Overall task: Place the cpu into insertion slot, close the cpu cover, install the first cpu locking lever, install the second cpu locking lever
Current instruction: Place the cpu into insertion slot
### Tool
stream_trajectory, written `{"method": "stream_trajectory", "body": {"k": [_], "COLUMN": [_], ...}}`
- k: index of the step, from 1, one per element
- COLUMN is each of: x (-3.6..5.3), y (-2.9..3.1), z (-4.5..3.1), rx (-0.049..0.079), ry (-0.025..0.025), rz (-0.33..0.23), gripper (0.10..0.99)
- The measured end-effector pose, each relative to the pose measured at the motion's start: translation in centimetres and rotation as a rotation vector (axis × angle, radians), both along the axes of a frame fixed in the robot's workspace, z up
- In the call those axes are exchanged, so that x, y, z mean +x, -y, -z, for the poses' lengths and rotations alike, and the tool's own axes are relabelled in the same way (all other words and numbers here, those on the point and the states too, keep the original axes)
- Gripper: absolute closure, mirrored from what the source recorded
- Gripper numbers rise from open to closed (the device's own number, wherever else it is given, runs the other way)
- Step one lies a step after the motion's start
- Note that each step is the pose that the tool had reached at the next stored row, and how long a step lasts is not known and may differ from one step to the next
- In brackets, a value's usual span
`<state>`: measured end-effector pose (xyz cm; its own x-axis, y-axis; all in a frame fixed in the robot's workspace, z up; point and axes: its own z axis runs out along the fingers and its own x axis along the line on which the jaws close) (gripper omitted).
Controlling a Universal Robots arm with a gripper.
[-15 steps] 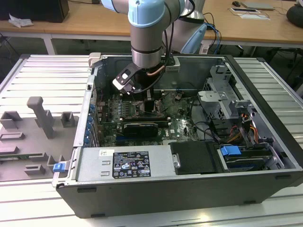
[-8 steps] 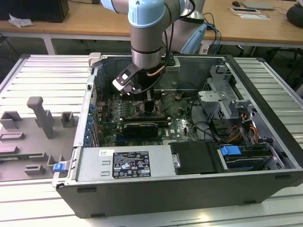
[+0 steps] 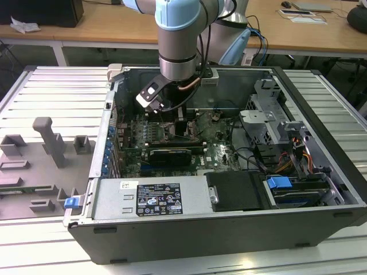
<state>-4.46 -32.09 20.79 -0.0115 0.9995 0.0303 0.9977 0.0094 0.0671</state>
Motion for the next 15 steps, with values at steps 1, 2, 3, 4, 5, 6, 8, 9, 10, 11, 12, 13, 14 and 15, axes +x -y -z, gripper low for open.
{"method": "stream_trajectory", "body": {"k": [1, 2, 3, 4, 5, 6, 8, 9, 10, 11, 12, 13, 14, 15], "x": [0.01, 0.03, 0.05, 0.05, 0.05, 0.05, 0.05, 0.05, 0.05, 0.05, 0.05, 0.05, 0.05, 0.05], "y": [0.00, 0.00, 0.00, 0.00, -0.01, 0.00, 0.00, 0.00, 0.00, 0.00, 0.00, 0.00, 0.00, 0.00], "z": [-0.09, -0.23, -0.38, -0.45, -0.50, -0.55, -0.58, -0.59, -0.60, -0.60, -0.62, -0.63, -0.66, -0.69], "rx": [0.000, 0.000, 0.000, 0.000, 0.000, 0.000, 0.000, 0.000, 0.000, 0.000, 0.000, 0.000, 0.000, 0.000], "ry": [-0.0005, -0.0015, -0.0032, -0.0036, -0.0037, -0.0036, -0.0036, -0.0037, -0.0037, -0.0037, -0.0037, -0.0037, -0.0037, -0.0038], "rz": [0.000, 0.000, 0.000, 0.000, 0.000, 0.000, 0.000, 0.000, 0.000, 0.000, 0.000, 0.000, 0.000, 0.000], "gripper": [0.620, 0.678, 0.741, 0.859, 0.922, 0.980, 0.980, 0.980, 0.980, 0.980, 0.980, 0.980, 0.980, 0.980]}}
